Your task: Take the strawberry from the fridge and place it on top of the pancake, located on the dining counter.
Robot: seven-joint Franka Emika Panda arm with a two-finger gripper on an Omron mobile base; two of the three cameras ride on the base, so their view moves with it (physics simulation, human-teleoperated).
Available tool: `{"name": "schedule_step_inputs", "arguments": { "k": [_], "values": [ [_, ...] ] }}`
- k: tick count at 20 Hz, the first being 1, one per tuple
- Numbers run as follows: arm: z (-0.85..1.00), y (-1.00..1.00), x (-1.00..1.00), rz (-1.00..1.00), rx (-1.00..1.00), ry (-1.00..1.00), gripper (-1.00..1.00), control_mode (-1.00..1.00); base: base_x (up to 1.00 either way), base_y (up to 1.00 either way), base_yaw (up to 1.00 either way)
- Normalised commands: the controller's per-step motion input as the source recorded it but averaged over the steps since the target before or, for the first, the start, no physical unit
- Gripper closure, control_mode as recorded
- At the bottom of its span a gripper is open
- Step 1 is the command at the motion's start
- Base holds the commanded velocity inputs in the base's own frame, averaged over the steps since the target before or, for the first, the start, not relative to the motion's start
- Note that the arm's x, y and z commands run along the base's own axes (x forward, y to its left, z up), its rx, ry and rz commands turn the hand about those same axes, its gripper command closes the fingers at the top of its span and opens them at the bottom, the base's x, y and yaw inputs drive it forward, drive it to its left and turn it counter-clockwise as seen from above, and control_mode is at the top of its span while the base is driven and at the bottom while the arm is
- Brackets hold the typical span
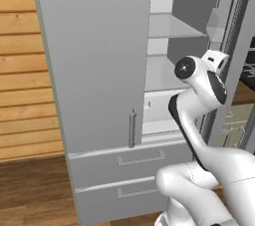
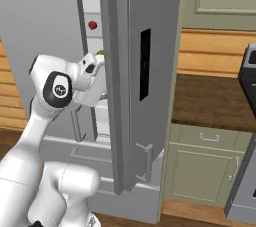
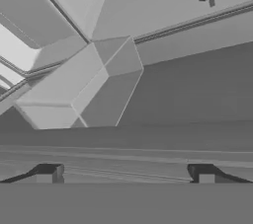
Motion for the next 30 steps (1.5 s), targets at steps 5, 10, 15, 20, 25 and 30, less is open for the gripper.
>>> {"name": "schedule_step_inputs", "arguments": {
  "k": [5,10,15,20,25,30],
  "values": [
    [0.01,-1.00,0.00,-0.02,0.01,0.00,-1.00,-1.00,0.00,0.00,0.00],
    [0.00,-1.00,-0.01,-0.02,0.04,0.00,-1.00,-1.00,0.00,0.00,0.00],
    [0.00,-0.99,-0.02,-0.01,0.04,0.00,-1.00,-1.00,0.00,0.00,0.00],
    [-0.04,-0.23,-0.47,-0.01,0.01,-0.01,-1.00,-1.00,0.00,0.00,0.00],
    [0.16,0.23,-0.60,-0.02,0.01,0.00,-1.00,-1.00,0.00,0.00,0.00],
    [-0.05,0.19,-0.63,0.02,0.03,0.03,-1.00,-1.00,0.00,0.00,0.00]
  ]
}}
